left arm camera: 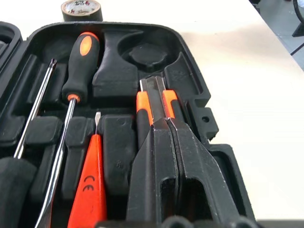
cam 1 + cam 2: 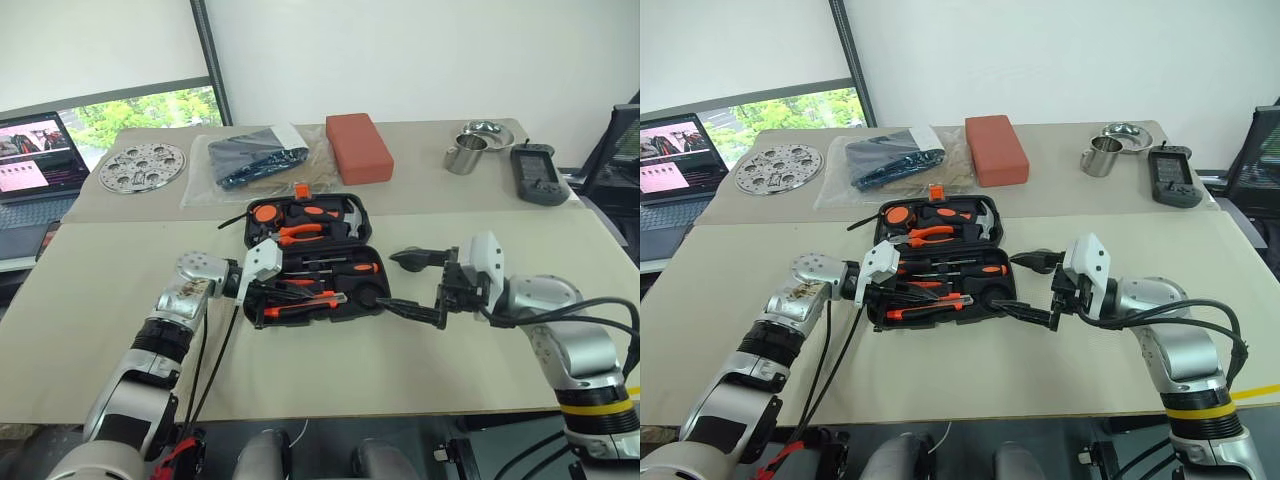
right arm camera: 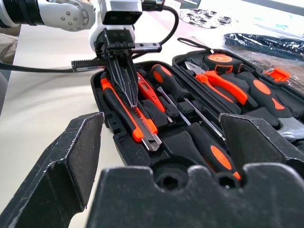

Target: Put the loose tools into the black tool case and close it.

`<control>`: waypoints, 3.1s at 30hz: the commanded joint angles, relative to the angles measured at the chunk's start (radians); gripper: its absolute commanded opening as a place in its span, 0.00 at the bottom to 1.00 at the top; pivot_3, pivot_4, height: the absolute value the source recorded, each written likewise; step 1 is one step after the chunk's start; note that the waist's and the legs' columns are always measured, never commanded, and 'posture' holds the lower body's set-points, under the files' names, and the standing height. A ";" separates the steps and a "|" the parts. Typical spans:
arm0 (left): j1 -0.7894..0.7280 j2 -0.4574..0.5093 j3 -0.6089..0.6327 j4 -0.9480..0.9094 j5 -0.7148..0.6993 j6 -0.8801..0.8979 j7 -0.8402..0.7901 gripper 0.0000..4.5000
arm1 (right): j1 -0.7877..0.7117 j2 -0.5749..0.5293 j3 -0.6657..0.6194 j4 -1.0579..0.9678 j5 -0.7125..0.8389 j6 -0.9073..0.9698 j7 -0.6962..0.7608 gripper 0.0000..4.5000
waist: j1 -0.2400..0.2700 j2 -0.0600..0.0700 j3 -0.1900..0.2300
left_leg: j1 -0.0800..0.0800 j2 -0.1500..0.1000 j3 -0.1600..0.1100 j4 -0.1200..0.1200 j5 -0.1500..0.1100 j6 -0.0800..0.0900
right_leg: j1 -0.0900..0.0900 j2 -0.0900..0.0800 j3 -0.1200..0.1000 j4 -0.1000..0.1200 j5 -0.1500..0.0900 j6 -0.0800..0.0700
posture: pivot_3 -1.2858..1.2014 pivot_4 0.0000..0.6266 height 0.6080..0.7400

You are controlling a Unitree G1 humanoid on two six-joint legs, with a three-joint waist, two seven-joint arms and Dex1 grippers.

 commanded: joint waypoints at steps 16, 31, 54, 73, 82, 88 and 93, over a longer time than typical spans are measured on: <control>0.035 0.062 -0.126 0.010 0.193 -0.135 0.034 0.01 | 0.006 -0.007 -0.028 -0.013 -0.005 -0.038 0.007 1.00 | -0.002 0.001 -0.001 | 0.007 0.000 0.000 -0.001 0.000 0.000 | 0.007 0.000 0.001 -0.001 0.000 0.000 | 0.52 0.24 1.00; 0.008 -0.059 -0.067 0.302 0.132 -0.055 0.072 0.01 | 0.004 -0.018 -0.033 -0.011 -0.009 -0.034 0.009 1.00 | 0.011 0.000 -0.004 | 0.011 -0.003 -0.003 0.002 -0.002 0.003 | 0.015 -0.003 -0.002 -0.001 0.000 0.001 | 0.52 0.24 1.00; 0.006 0.080 0.121 -0.389 -0.054 0.304 0.167 0.27 | -0.408 -0.067 0.204 0.550 -0.355 0.105 -0.040 1.00 | -0.007 -0.001 -0.006 | -0.004 -0.003 -0.005 0.000 0.003 -0.001 | -0.002 -0.001 0.001 -0.002 0.001 0.002 | 0.52 0.24 1.00; 0.175 0.321 0.186 -0.796 -0.112 0.522 0.294 1.00 | -0.632 0.024 0.319 0.963 -0.541 -0.079 0.089 0.24 | -0.004 0.001 -0.004 | -0.002 -0.003 -0.004 -0.002 0.002 0.000 | 0.000 -0.001 0.002 -0.002 0.001 0.001 | 0.52 0.24 1.00; 0.165 0.319 0.176 -0.849 -0.167 0.549 0.305 1.00 | -0.672 -0.002 0.324 0.903 -0.575 -0.157 0.160 0.01 | -0.004 0.002 -0.003 | -0.002 -0.003 -0.004 -0.002 0.002 0.000 | 0.000 -0.001 0.002 -0.002 0.001 0.001 | 0.52 0.24 1.00; 0.154 0.331 0.163 -0.884 -0.219 0.575 0.284 1.00 | -0.618 -0.060 0.383 0.533 -0.540 -0.114 0.383 0.01 | -0.005 0.006 0.001 | -0.001 -0.002 -0.004 -0.001 0.002 0.000 | 0.000 0.000 0.002 -0.001 0.001 0.001 | 0.52 0.24 1.00; 0.124 0.330 0.146 -0.891 -0.231 0.591 0.286 1.00 | -0.559 -0.064 0.493 0.325 -0.617 -0.095 0.447 0.01 | -0.002 0.006 0.001 | -0.001 0.000 -0.005 -0.001 0.002 0.000 | 0.000 0.001 0.001 -0.001 0.001 0.001 | 0.52 0.24 1.00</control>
